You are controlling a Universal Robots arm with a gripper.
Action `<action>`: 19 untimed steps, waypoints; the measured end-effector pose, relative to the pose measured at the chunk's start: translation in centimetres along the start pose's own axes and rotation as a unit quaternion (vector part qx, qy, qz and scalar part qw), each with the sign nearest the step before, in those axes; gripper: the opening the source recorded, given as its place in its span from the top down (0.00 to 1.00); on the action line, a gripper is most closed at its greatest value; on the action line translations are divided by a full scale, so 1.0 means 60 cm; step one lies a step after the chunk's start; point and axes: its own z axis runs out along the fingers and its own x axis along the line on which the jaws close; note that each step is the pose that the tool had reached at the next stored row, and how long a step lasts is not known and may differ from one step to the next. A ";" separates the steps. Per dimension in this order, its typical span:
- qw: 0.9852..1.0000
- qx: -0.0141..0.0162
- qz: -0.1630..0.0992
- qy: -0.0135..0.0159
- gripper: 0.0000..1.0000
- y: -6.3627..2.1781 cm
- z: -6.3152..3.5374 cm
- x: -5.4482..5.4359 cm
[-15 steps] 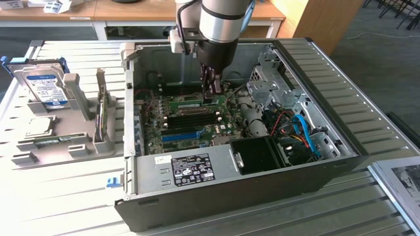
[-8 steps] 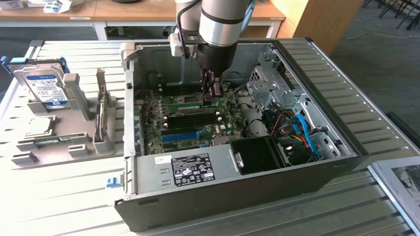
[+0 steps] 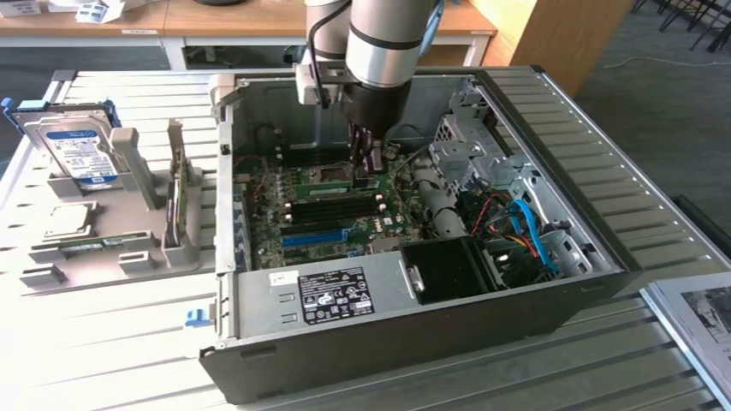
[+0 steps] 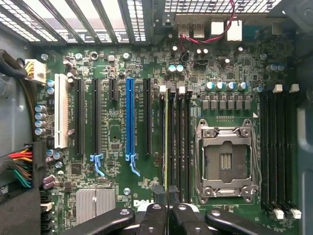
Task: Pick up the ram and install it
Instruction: 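Insert the ram into the slot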
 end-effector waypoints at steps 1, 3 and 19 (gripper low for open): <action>1.000 0.000 0.000 0.000 0.88 0.000 0.001 0.000; 1.000 0.000 0.000 0.000 0.88 0.000 0.005 0.000; 1.000 0.000 0.000 0.000 0.88 -0.001 0.031 0.000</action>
